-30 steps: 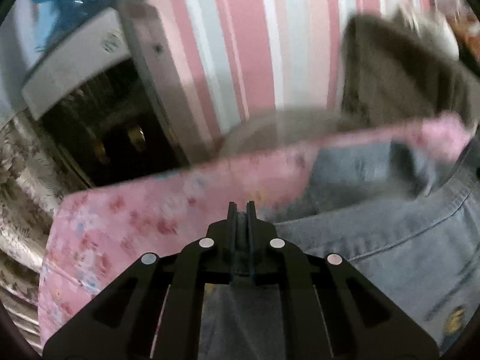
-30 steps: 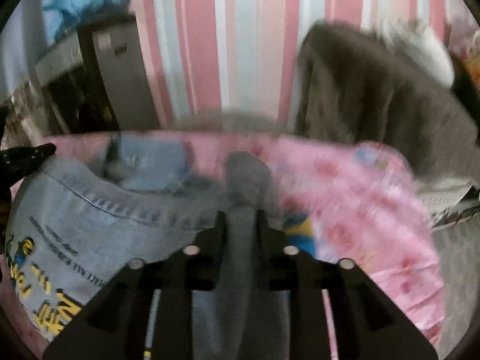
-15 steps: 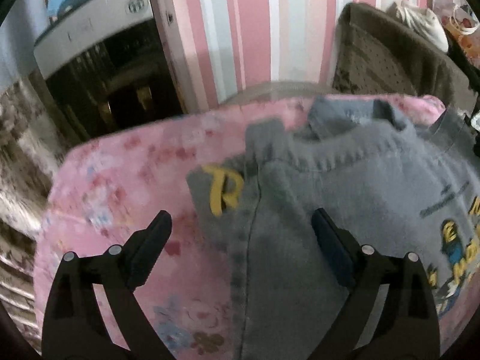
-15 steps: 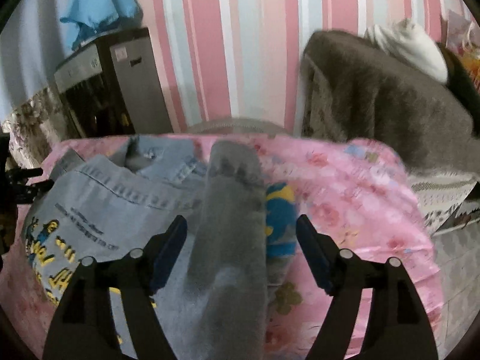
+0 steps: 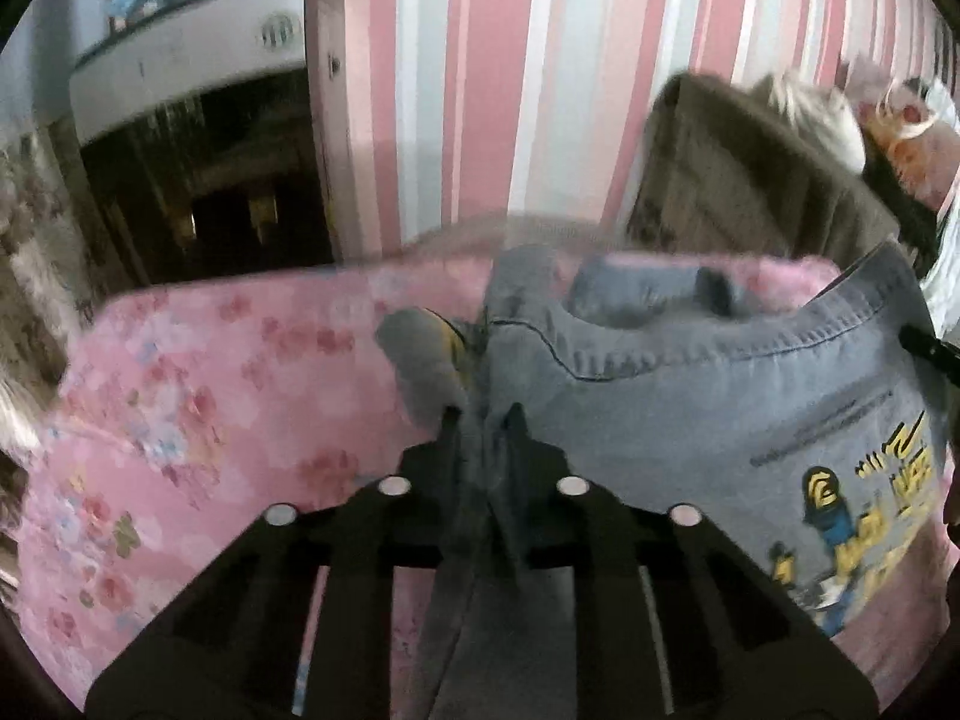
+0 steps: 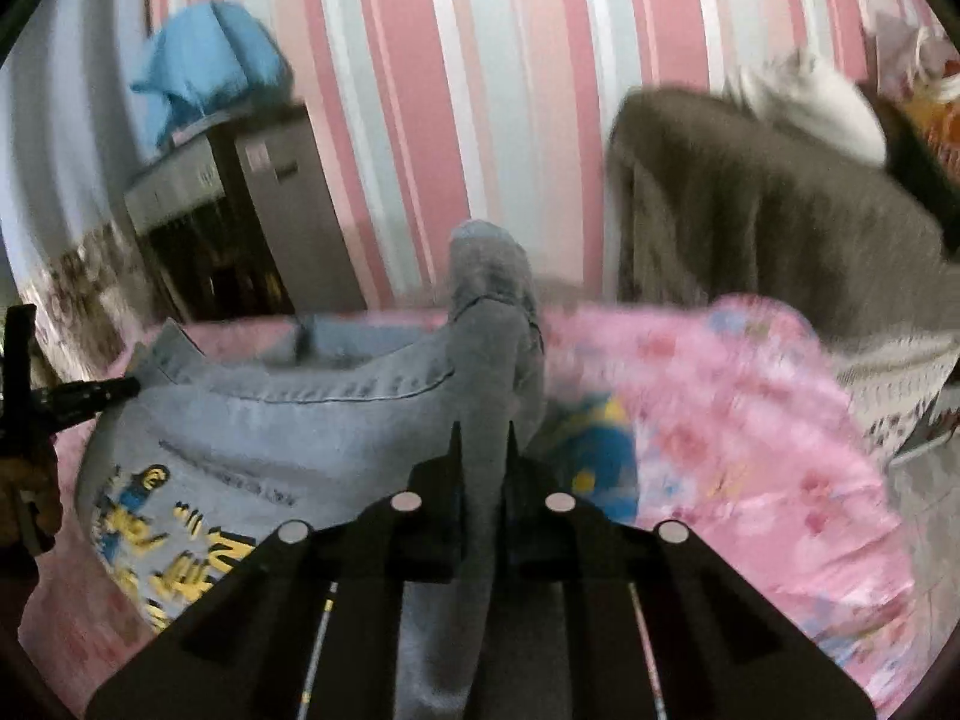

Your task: Fold large clothes

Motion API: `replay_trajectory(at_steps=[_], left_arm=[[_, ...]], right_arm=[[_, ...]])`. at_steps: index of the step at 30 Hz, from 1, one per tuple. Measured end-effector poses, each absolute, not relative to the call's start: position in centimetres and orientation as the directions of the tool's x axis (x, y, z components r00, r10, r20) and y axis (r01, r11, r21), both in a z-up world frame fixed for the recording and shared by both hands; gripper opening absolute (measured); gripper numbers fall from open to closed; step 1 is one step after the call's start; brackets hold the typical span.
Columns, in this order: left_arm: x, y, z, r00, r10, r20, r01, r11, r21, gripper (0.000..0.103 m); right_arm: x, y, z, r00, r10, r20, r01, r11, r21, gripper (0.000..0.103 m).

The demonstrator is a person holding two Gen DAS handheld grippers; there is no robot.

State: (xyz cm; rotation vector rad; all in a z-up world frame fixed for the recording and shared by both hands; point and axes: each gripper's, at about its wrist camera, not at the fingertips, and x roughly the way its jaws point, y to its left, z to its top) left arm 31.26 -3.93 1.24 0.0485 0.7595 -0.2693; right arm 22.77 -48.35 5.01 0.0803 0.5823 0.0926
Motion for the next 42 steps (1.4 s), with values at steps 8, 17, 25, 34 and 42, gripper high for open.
replay_trajectory(at_steps=[8, 17, 25, 34, 42], left_arm=[[33.1, -5.3, 6.7, 0.768, -0.241, -0.593, 0.256, 0.965, -0.061, 0.011], [35.3, -5.2, 4.8, 0.724, -0.211, -0.657, 0.233, 0.971, -0.055, 0.002], [34.9, -5.4, 6.3, 0.788, -0.23, -0.571, 0.257, 0.966, -0.035, 0.001], [40.8, -8.6, 5.0, 0.809, -0.099, -0.579, 0.172, 0.982, 0.074, 0.002], [42.4, -7.3, -3.0, 0.685, 0.084, -0.724, 0.069, 0.981, 0.18, 0.05]], right_arm=[[24.0, -48.4, 9.1, 0.893, 0.026, -0.449, -0.015, 1.0, 0.028, 0.008], [27.5, -48.6, 5.1, 0.838, 0.054, -0.542, -0.025, 0.998, 0.06, 0.007], [26.3, -48.8, 7.1, 0.89, 0.044, -0.454, -0.012, 0.997, 0.072, 0.007], [32.2, -49.1, 5.1, 0.848, -0.059, -0.526, 0.077, 0.997, 0.011, 0.009], [35.2, -48.9, -0.6, 0.693, -0.11, -0.712, 0.089, 0.994, -0.067, 0.039]])
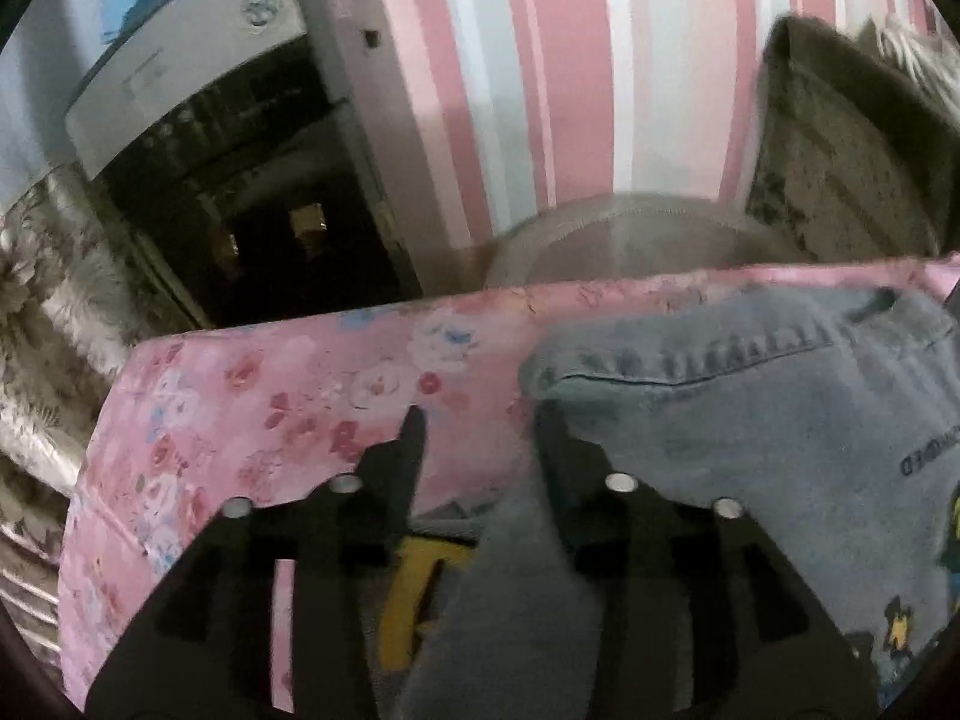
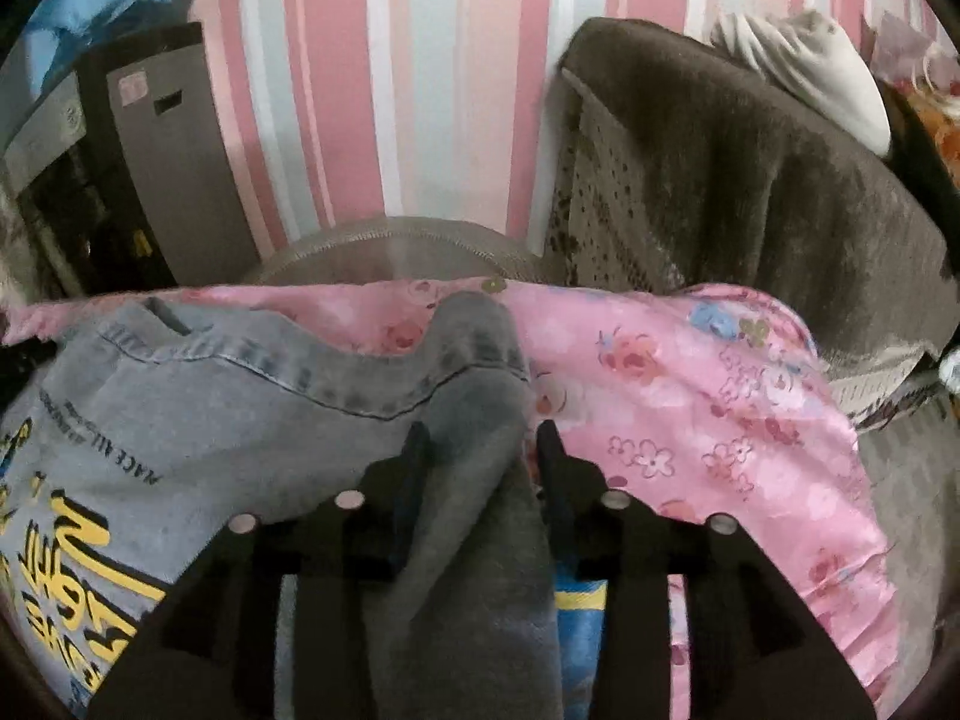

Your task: Fold large clothes

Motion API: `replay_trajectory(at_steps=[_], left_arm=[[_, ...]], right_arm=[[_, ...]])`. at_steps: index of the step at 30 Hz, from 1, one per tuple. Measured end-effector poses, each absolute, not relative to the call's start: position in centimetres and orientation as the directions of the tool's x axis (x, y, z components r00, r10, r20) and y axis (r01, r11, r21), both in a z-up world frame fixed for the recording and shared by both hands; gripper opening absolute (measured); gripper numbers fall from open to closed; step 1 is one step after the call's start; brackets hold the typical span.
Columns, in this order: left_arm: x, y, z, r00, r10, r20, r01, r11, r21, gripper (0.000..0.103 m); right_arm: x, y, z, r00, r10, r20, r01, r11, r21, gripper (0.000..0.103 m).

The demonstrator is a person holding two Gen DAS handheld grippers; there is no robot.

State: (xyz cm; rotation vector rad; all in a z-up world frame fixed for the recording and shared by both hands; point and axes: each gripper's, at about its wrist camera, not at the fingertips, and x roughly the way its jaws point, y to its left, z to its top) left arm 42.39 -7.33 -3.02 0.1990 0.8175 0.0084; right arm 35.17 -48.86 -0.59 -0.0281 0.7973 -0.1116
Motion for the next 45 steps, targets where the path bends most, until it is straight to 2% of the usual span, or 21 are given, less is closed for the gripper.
replay_trajectory(at_steps=[1, 2, 4, 5, 7, 10, 14, 19, 22, 24, 26, 32, 35, 38, 41, 45], left_arm=[[42.3, -7.2, -2.9, 0.688, 0.103, -0.718, 0.068, 0.976, 0.206, 0.058], [42.0, -7.0, -2.6, 0.689, 0.108, -0.717, 0.078, 0.972, 0.221, 0.059], [41.2, -6.3, -1.5, 0.707, 0.075, -0.703, 0.089, 0.977, 0.194, 0.061], [40.2, -5.7, -0.5, 0.723, 0.067, -0.688, 0.076, 0.982, 0.175, 0.067], [38.5, -5.2, 1.2, 0.747, 0.039, -0.664, 0.062, 0.99, 0.129, 0.077], [35.2, -5.8, 4.3, 0.806, -0.002, -0.592, 0.046, 0.997, 0.059, 0.1], [31.6, -9.2, 4.5, 0.813, -0.083, -0.577, 0.106, 0.994, 0.007, 0.1], [31.8, -13.1, 0.5, 0.764, -0.034, -0.644, 0.13, 0.986, 0.102, 0.1], [33.5, -12.9, -2.8, 0.693, -0.007, -0.721, 0.122, 0.987, 0.107, 0.1], [34.0, -12.5, -4.0, 0.698, 0.005, -0.716, 0.13, 0.983, 0.133, 0.1], [34.2, -12.6, -4.6, 0.71, 0.025, -0.703, 0.142, 0.974, 0.178, 0.1], [34.9, -11.4, -4.4, 0.689, -0.031, -0.724, 0.164, 0.98, 0.114, 0.1], [34.8, -10.5, -2.4, 0.687, -0.111, -0.718, 0.206, 0.978, 0.046, 0.1], [35.0, -10.0, 0.5, 0.72, -0.178, -0.671, 0.236, 0.972, -0.004, 0.1], [37.3, -10.1, 0.5, 0.7, -0.165, -0.695, 0.246, 0.969, 0.017, 0.1], [41.1, -8.8, -3.4, 0.623, -0.109, -0.775, 0.213, 0.977, 0.034, 0.1]], right_arm=[[35.1, -48.8, -0.6, 0.687, -0.111, -0.718, 0.082, 0.994, -0.076, 0.041], [34.7, -48.9, -0.3, 0.687, -0.119, -0.716, 0.087, 0.993, -0.081, 0.058], [32.7, -49.1, 1.5, 0.732, -0.153, -0.664, 0.118, 0.988, -0.098, 0.074], [31.5, -48.9, 2.5, 0.763, -0.153, -0.629, 0.122, 0.988, -0.093, 0.079], [28.9, -48.3, 4.9, 0.809, -0.152, -0.568, 0.129, 0.988, -0.081, 0.081], [26.6, -46.6, 7.0, 0.848, -0.117, -0.516, 0.126, 0.992, -0.017, 0.091], [25.7, -43.5, 6.4, 0.85, -0.047, -0.524, 0.08, 0.996, 0.042, 0.092], [27.3, -40.5, 2.0, 0.782, -0.037, -0.622, 0.053, 0.999, 0.007, 0.092], [29.3, -40.5, -1.3, 0.695, -0.038, -0.718, 0.046, 0.999, -0.008, 0.096], [30.3, -40.6, -3.0, 0.654, -0.051, -0.755, 0.035, 0.999, -0.037, 0.1], [30.7, -40.2, -3.3, 0.646, -0.075, -0.759, 0.03, 0.997, -0.073, 0.101], [30.1, -40.6, -2.3, 0.657, -0.06, -0.751, 0.03, 0.998, -0.054, 0.101], [29.1, -41.3, 1.1, 0.734, -0.03, -0.678, 0.066, 0.997, 0.027, 0.101], [30.5, -40.7, 3.1, 0.753, -0.044, -0.657, 0.073, 0.997, 0.017, 0.101], [33.3, -39.8, 2.9, 0.726, -0.06, -0.685, 0.081, 0.997, -0.001, 0.101], [36.5, -39.7, -0.4, 0.638, -0.065, -0.767, 0.101, 0.995, 0.0, 0.101]])
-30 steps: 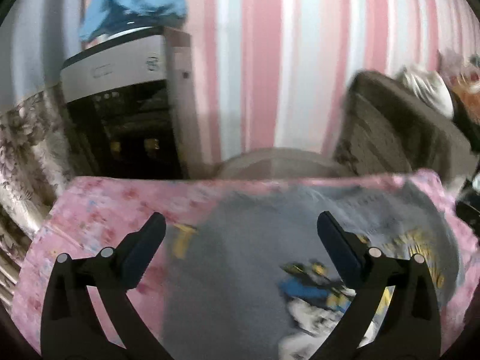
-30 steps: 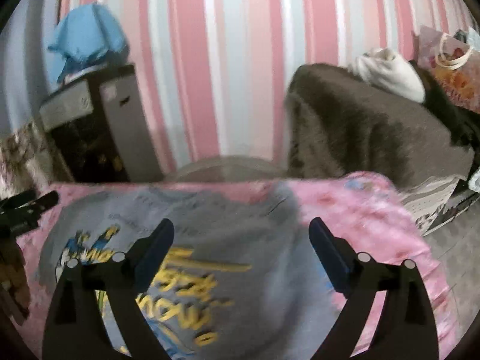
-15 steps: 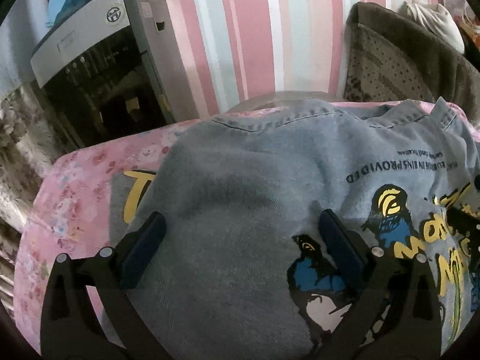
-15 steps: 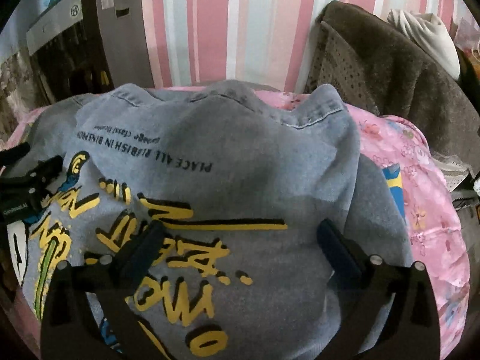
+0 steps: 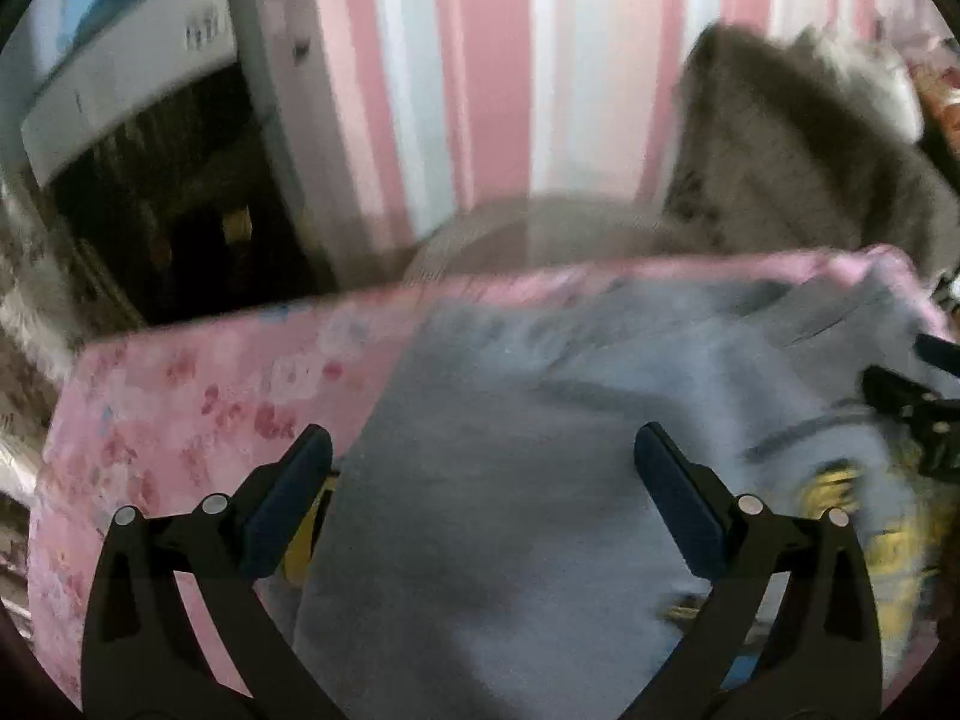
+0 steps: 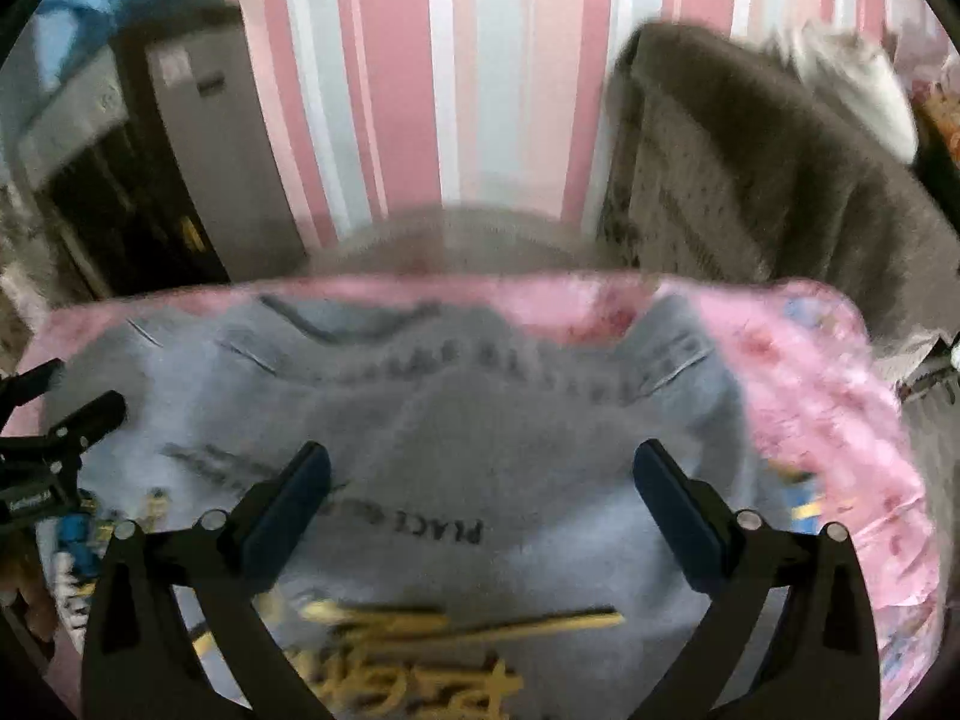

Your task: Fold large clothes

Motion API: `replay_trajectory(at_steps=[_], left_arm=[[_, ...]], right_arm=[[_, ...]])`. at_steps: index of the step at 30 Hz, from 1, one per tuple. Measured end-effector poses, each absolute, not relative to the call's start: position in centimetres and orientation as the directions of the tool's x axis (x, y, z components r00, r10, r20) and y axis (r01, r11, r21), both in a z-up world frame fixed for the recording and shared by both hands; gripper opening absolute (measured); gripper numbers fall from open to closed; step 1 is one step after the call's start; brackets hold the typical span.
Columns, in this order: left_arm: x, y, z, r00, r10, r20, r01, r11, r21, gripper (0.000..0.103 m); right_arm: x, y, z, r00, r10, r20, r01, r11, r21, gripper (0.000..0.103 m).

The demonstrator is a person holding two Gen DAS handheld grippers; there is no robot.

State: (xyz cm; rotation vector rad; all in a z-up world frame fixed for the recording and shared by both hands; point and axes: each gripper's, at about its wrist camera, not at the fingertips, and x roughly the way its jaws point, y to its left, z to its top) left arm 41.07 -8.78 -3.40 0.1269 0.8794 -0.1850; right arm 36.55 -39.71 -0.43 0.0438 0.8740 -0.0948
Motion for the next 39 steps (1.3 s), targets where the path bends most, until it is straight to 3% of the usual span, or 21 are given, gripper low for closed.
replay_trajectory(at_steps=[2, 9, 13, 18, 21, 25, 33, 39], left_arm=[[41.9, -7.7, -4.4, 0.593, -0.133, -0.794, 0.192, 0.981, -0.021, 0.1], [41.7, -8.0, -4.8, 0.617, -0.1, -0.781, 0.181, 0.983, 0.017, 0.1], [40.6, -7.3, -3.7, 0.626, -0.18, -0.759, 0.222, 0.974, -0.047, 0.1], [35.8, -6.8, 1.1, 0.702, -0.243, -0.669, 0.23, 0.967, -0.11, 0.1], [32.6, -9.3, 2.1, 0.709, -0.247, -0.661, 0.261, 0.962, -0.079, 0.1], [30.2, -14.2, 1.4, 0.694, -0.252, -0.675, 0.299, 0.953, -0.048, 0.1], [32.1, -18.4, -3.2, 0.662, -0.099, -0.743, 0.209, 0.976, 0.056, 0.1], [31.8, -19.3, -4.5, 0.714, -0.06, -0.697, 0.217, 0.966, 0.139, 0.1]], right_arm=[[37.1, -40.4, -1.7, 0.626, -0.038, -0.779, 0.106, 0.994, 0.037, 0.101], [37.8, -40.7, -2.5, 0.598, 0.003, -0.802, 0.101, 0.992, 0.079, 0.102], [35.2, -41.7, -0.3, 0.687, 0.03, -0.726, 0.084, 0.989, 0.12, 0.101], [28.1, -45.3, 3.5, 0.761, -0.045, -0.647, 0.075, 0.997, 0.019, 0.101], [25.4, -48.6, 3.4, 0.748, -0.089, -0.658, 0.113, 0.994, -0.006, 0.101], [24.4, -51.7, 1.6, 0.729, -0.046, -0.683, 0.13, 0.989, 0.072, 0.101], [26.4, -52.0, -1.3, 0.698, 0.045, -0.715, 0.066, 0.99, 0.128, 0.101], [27.4, -51.9, -3.5, 0.659, 0.094, -0.746, 0.077, 0.979, 0.191, 0.101]])
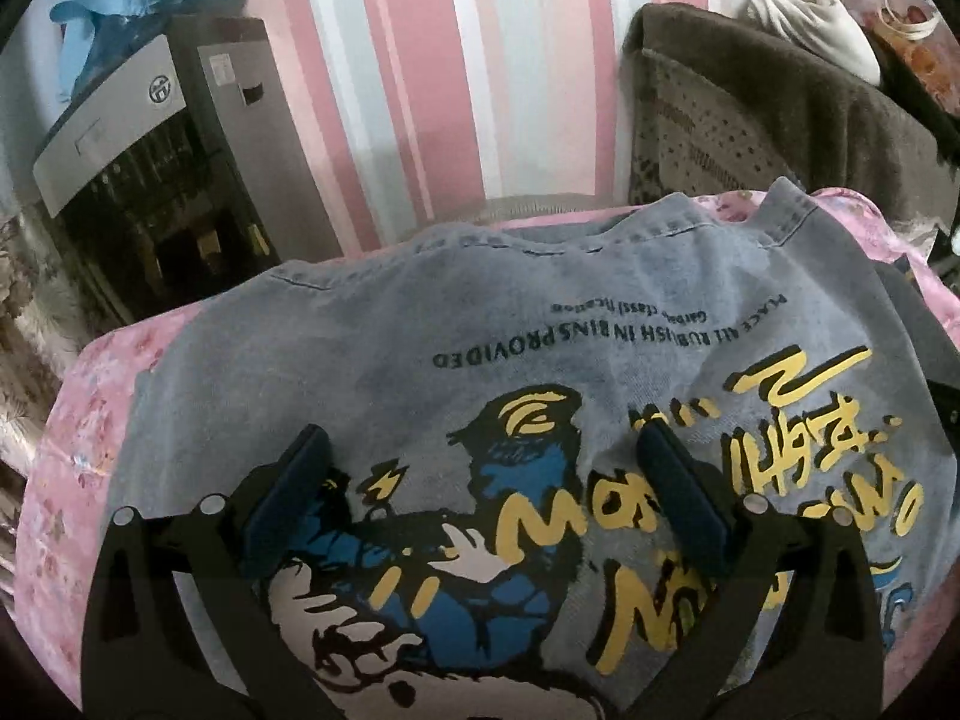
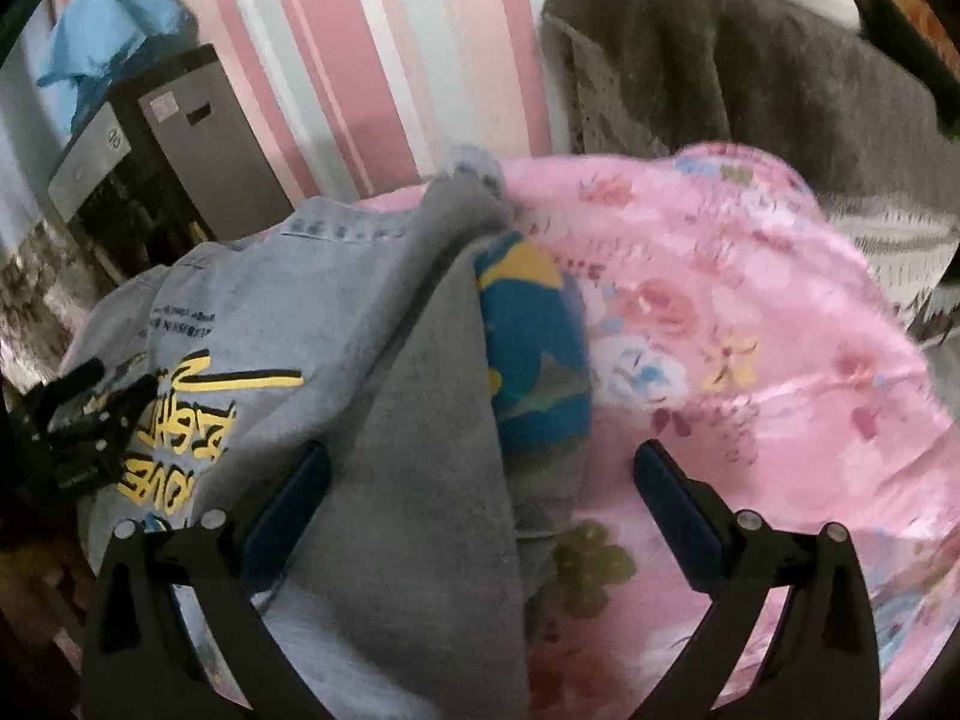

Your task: Fold large clothes

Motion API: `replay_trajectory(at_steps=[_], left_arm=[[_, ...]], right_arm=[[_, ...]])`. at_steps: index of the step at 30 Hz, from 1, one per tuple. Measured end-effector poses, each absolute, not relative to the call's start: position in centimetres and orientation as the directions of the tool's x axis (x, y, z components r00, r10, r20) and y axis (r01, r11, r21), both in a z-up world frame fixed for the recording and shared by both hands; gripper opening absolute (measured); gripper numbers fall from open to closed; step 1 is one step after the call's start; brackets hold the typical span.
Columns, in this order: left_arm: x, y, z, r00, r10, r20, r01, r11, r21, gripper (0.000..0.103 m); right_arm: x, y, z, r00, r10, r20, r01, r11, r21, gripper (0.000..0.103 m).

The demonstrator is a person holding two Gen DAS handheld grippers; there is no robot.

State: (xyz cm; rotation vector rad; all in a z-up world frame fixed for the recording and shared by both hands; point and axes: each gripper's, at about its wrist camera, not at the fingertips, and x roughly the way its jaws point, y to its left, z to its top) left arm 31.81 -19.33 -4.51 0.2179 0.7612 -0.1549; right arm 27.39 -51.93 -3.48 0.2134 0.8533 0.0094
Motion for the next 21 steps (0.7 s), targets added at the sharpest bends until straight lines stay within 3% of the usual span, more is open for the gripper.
replay_trajectory(at_steps=[4, 9, 12, 15, 16, 21], left_arm=[[32.0, -19.4, -4.6, 0.713, -0.063, -0.698, 0.219, 0.966, 0.136, 0.1], [32.1, -19.0, -4.4, 0.71, -0.08, -0.7, 0.223, 0.968, 0.115, 0.1], [32.1, -19.0, -4.4, 0.711, -0.088, -0.697, 0.225, 0.969, 0.107, 0.1], [32.0, -19.1, -4.4, 0.712, -0.086, -0.697, 0.222, 0.969, 0.107, 0.1], [32.0, -19.2, -4.4, 0.712, -0.084, -0.697, 0.223, 0.969, 0.11, 0.1], [32.5, -19.7, -4.7, 0.704, -0.061, -0.707, 0.216, 0.968, 0.131, 0.1]], right_arm=[[27.3, -51.0, -3.6, 0.668, 0.12, -0.735, 0.052, 0.977, 0.206, 0.08], [27.7, -51.0, -4.0, 0.663, 0.142, -0.735, 0.06, 0.969, 0.241, 0.079], [27.7, -50.8, -3.9, 0.657, 0.143, -0.74, 0.06, 0.969, 0.241, 0.069], [27.5, -50.5, -3.4, 0.659, 0.157, -0.736, 0.049, 0.967, 0.25, 0.042], [27.4, -50.3, -3.0, 0.666, 0.153, -0.73, 0.042, 0.969, 0.242, 0.019], [26.8, -50.0, -0.4, 0.693, 0.222, -0.686, 0.02, 0.945, 0.326, 0.013]])
